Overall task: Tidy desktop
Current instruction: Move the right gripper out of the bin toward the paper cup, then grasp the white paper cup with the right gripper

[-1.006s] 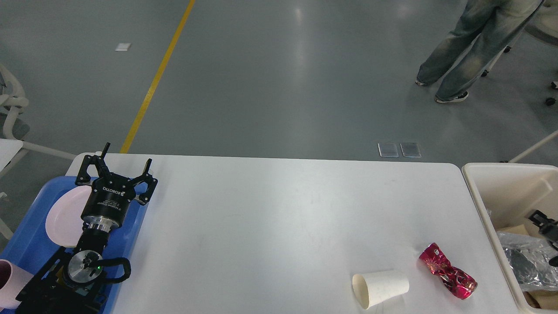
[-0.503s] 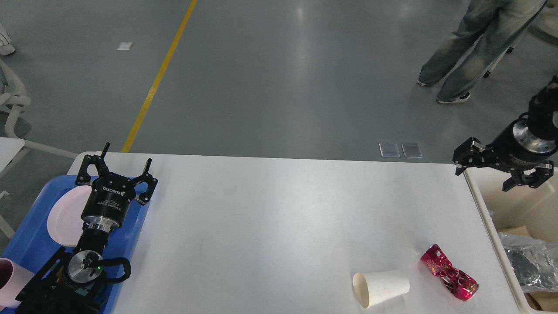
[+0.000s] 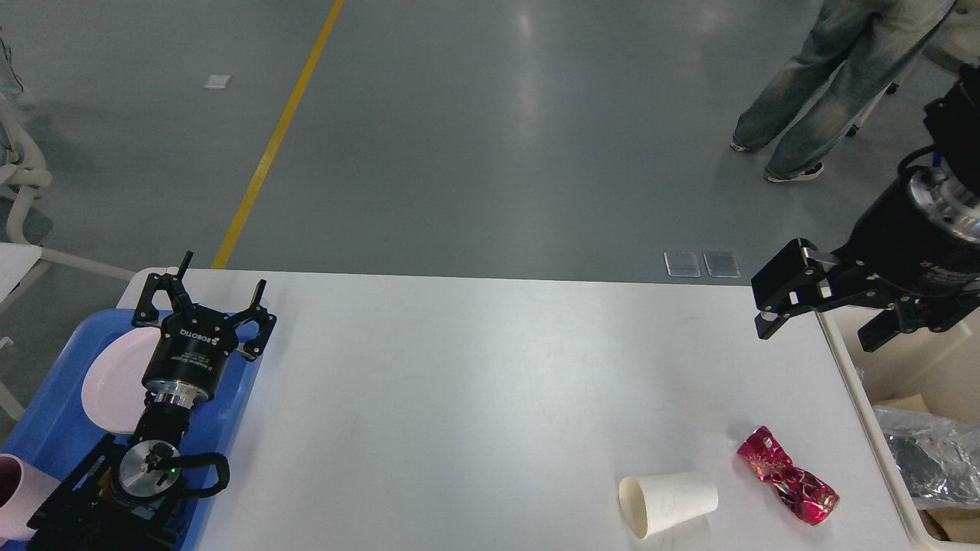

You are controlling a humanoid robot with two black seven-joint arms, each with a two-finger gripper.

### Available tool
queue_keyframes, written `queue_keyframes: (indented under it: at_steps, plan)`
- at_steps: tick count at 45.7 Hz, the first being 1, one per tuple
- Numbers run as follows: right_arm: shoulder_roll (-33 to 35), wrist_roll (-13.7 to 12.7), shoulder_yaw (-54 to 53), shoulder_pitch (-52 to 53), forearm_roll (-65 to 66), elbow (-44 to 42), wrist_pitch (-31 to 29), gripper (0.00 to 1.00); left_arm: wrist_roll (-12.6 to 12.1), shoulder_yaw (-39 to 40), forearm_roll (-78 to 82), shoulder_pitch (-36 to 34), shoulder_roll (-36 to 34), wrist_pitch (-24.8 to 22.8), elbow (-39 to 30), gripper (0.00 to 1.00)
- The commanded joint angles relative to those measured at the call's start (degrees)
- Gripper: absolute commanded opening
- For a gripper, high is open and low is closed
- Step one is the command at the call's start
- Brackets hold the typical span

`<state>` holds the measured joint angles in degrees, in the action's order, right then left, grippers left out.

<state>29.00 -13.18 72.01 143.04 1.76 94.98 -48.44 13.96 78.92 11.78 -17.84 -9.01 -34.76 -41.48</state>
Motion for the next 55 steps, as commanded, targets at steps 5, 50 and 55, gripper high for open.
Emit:
queue_keyframes:
  at_steps: [5,50,55]
  plan:
    - [-3.25,0.08,0.58,2.33,-0.7,2.23,1.59,0.98,-0.08,0.0,0.0,-0.09,0.04,-0.04,0.0,0.96]
    - [-6.15,-0.88,-10.66,-43.53,-48.95,-1.9,34.54,1.0,-0.08,0.0,0.0,-0.09,0.04,-0.04,-0.09,0.96]
    - [-6.59,-0.79,-14.62,-49.51,-48.52,-4.18,39.02,1.0,-0.08,0.0,0.0,-0.09,0.04,-0.04,0.0,0.96]
